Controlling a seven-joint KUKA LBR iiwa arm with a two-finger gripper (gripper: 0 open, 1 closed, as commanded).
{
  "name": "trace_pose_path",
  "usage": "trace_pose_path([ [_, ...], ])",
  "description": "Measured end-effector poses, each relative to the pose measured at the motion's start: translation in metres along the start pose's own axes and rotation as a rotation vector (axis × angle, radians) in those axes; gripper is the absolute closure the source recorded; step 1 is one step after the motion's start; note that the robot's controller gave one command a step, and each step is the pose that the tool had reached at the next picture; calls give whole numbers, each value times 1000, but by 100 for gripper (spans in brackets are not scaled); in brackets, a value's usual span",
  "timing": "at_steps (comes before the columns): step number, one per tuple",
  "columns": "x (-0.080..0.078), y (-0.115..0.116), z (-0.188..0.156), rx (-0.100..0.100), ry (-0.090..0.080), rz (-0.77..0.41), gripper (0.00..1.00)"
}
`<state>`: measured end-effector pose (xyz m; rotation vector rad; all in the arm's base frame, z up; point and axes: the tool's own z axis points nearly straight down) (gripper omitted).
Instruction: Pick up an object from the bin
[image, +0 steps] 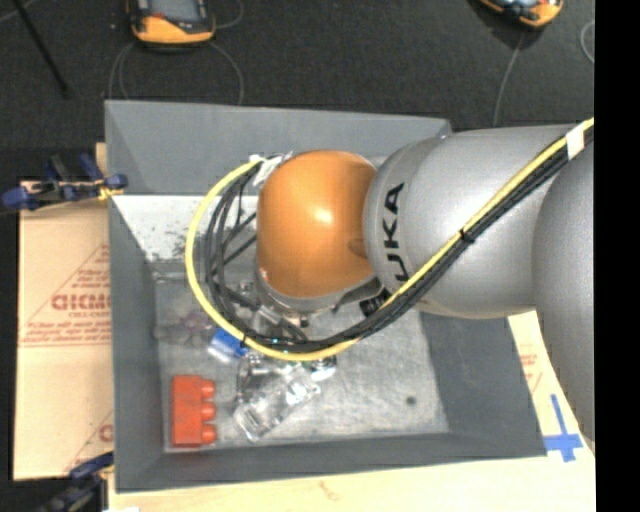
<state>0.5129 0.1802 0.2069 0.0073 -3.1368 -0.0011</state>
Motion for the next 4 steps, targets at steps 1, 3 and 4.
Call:
trace_pose_path([
  [1, -51, -35, 125, 1, -1, 89, 0],
  [3, -56, -30, 131, -2, -5, 161, 100],
  [4, -55, -28, 133, -5, -8, 163, 0],
])
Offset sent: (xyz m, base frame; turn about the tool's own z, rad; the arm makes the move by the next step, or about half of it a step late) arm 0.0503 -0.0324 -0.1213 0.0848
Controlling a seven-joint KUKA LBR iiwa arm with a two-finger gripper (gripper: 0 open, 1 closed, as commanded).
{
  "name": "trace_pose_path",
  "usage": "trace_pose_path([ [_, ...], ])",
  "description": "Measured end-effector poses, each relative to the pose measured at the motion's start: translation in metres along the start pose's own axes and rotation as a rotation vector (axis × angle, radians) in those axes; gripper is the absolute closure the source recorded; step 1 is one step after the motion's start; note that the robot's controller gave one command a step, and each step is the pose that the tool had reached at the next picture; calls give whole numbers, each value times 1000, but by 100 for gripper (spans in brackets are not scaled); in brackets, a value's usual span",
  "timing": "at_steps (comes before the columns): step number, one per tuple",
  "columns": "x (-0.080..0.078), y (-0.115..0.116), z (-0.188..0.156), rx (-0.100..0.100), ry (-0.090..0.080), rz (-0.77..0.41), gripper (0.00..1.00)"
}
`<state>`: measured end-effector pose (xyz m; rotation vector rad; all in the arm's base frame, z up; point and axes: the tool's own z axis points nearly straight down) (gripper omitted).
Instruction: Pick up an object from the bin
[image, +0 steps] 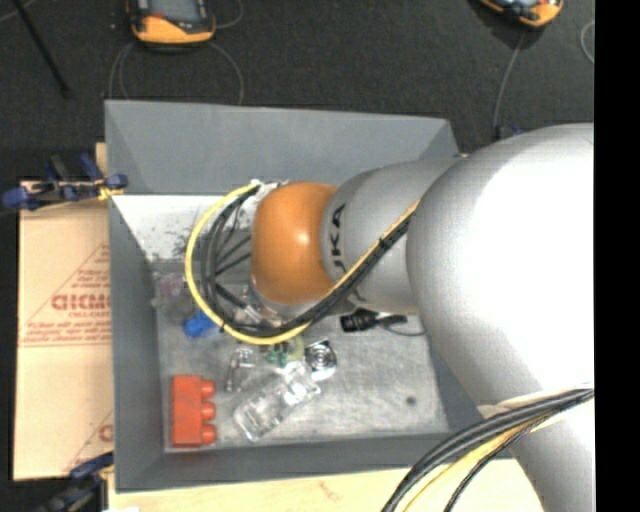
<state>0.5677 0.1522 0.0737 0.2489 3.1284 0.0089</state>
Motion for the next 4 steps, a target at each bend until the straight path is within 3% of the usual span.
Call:
trace_pose_path([
  [1, 39, -69, -7, -2, -35, -170, 0],
  [2, 7, -34, -59, 1, -4, 95, 0],
  [3, -10, -96, -23, 8, 1, 462, 0],
  [4, -11, -95, -24, 6, -1, 461, 100],
])
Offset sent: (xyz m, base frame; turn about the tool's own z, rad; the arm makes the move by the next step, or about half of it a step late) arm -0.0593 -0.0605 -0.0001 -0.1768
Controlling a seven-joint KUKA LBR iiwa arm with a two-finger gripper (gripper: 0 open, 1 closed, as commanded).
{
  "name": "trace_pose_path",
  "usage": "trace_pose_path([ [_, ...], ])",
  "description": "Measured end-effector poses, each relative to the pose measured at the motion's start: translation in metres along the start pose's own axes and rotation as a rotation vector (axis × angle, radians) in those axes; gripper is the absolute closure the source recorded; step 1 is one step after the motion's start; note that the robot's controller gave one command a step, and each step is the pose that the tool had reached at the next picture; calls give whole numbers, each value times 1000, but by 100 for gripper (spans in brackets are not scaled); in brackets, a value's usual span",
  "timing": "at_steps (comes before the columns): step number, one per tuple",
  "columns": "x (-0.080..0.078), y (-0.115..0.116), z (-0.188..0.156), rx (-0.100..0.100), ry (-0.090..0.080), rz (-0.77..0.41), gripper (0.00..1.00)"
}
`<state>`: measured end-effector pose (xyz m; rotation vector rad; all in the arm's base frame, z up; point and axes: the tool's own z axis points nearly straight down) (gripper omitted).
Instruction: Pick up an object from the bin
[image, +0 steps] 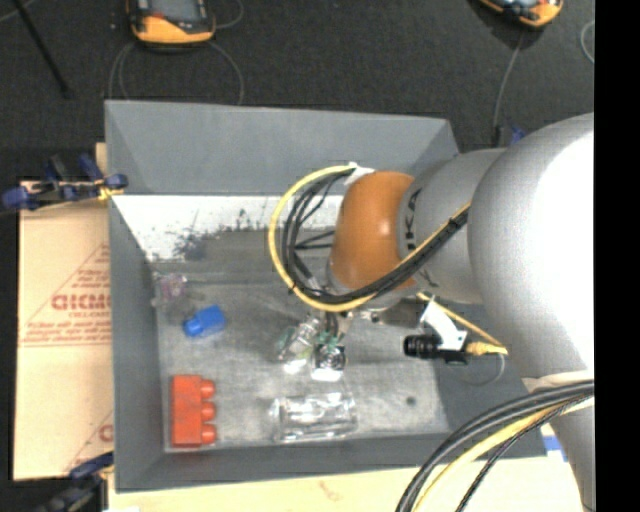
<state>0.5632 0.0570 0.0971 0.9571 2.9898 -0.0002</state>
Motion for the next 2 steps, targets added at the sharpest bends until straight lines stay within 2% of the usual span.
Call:
trace_pose_path([
  [1, 3, 4, 18, -9, -20, -190, 100],
  [2, -3, -6, -120, -6, -7, -189, 100],
])
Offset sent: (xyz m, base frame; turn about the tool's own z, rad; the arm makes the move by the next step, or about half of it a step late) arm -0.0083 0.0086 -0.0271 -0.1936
